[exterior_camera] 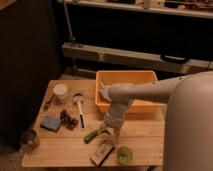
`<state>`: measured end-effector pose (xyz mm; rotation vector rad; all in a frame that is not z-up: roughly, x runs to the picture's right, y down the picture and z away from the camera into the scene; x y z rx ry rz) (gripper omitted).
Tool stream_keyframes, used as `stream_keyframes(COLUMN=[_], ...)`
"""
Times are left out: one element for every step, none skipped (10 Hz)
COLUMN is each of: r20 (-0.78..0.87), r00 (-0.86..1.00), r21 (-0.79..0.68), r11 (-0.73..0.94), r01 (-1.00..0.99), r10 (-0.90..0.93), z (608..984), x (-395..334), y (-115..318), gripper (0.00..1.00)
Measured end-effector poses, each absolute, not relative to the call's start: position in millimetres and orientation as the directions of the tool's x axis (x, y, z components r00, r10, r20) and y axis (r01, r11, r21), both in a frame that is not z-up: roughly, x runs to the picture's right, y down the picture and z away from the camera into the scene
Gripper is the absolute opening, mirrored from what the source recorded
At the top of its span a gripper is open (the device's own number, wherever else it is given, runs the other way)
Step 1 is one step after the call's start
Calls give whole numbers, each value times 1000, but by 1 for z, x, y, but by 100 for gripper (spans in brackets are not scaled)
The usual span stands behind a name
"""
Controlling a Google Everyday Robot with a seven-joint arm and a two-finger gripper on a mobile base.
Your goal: Place eraser in plastic cup
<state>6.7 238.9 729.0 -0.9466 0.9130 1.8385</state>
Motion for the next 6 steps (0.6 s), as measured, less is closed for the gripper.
stream_keyframes(r20=[-870, -870, -870, -869, -867, -866], r00=[-351, -356, -359, -363, -368, -375], r21=[222, 234, 241, 247, 251, 256], r11=[-362, -351, -344, -340, -343, -351], r01=[-905, -907, -908, -907, -905, -901], r10=[345, 341, 339, 337, 335, 331], z=[730, 731, 732, 733, 734, 736], x=[5, 4, 4, 5, 7, 10], y=[242, 247, 250, 254, 257, 261], gripper=[65, 65, 65, 65, 65, 65])
